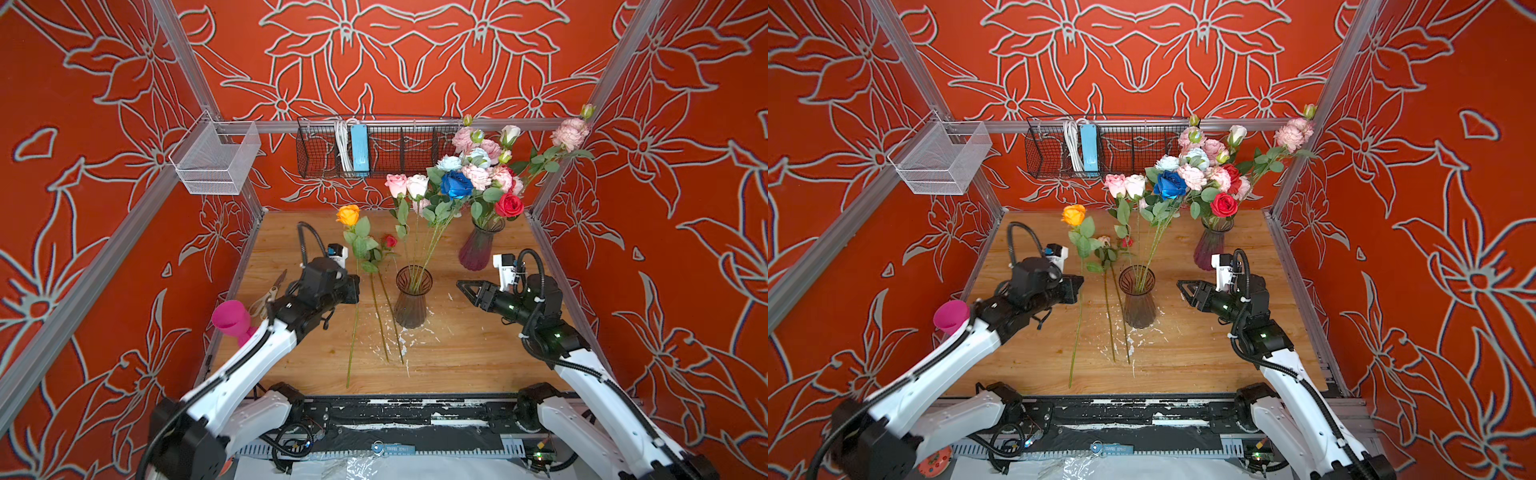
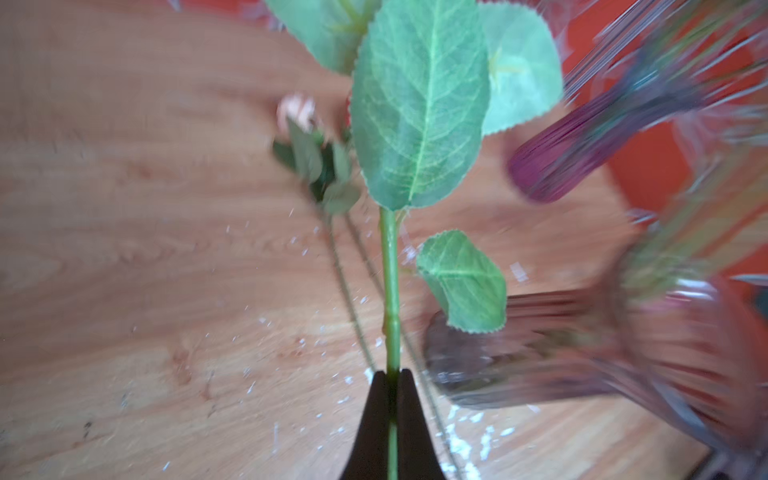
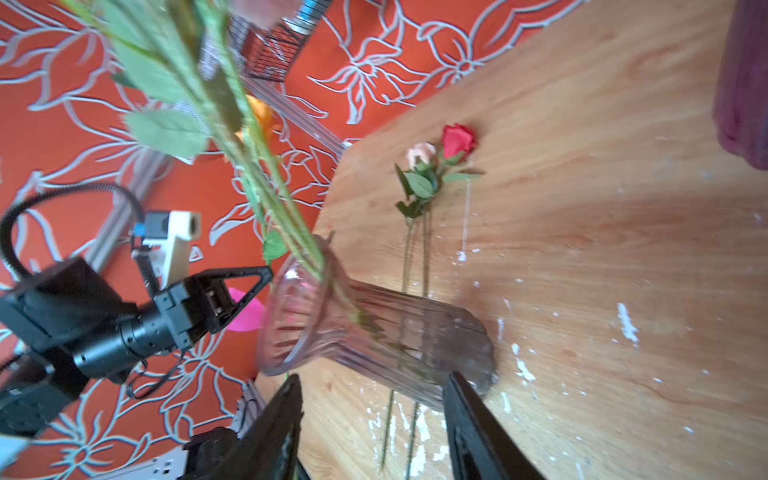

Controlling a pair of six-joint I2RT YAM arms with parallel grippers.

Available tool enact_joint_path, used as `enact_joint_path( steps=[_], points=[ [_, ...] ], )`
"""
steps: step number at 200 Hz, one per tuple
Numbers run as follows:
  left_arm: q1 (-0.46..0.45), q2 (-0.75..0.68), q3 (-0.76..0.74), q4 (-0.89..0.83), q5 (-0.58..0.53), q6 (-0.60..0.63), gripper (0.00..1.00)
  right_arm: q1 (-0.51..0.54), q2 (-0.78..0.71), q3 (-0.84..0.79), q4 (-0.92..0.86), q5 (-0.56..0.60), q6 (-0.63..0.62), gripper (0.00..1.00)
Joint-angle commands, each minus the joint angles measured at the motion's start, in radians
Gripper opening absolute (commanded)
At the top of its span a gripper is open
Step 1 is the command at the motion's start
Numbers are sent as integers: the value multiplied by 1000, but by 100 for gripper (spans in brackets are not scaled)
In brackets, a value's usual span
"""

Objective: Arrange the flowers into the vase
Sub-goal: 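Lift the yellow rose with the left gripper while the right gripper reaches toward the vase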

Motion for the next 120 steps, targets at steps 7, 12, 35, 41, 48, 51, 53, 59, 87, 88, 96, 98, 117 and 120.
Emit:
enact_joint_path(
  steps=[7,12,35,41,48,51,53,59,87,88,96,98,117,120],
  points=[
    [-1,-205,-21,137,19,-28,0,27,-62,74,22,-9,-16,52],
    [0,-232,-18,148,28,-28,0,32,-70,85,16,-1,-24,51],
    [-2,-279,34,173,94,-29,0,59,-74,146,-21,28,-69,51],
    [-2,-275,52,174,109,-32,0,66,-70,155,-18,39,-80,51],
    [-3,-267,76,178,126,-35,0,73,-64,162,-7,59,-86,51],
    [-5,-262,85,182,133,-36,0,75,-60,167,-2,66,-89,51],
    [-6,-260,91,185,139,-37,0,76,-56,170,3,70,-91,51],
    [-11,-247,111,196,154,-36,0,78,-45,183,17,71,-96,51],
    [-78,-156,223,221,160,0,0,103,32,305,14,61,-125,51],
    [-82,-152,228,223,158,3,0,105,34,310,14,61,-126,51],
    [-116,-118,261,238,150,17,0,125,56,347,3,65,-141,51],
    [-125,-110,270,241,146,20,0,131,64,360,-2,68,-146,51],
    [-215,-18,368,248,126,64,0,199,123,444,-48,94,-199,52],
    [-225,-2,387,246,122,68,0,210,129,453,-45,102,-202,52]
  ],
)
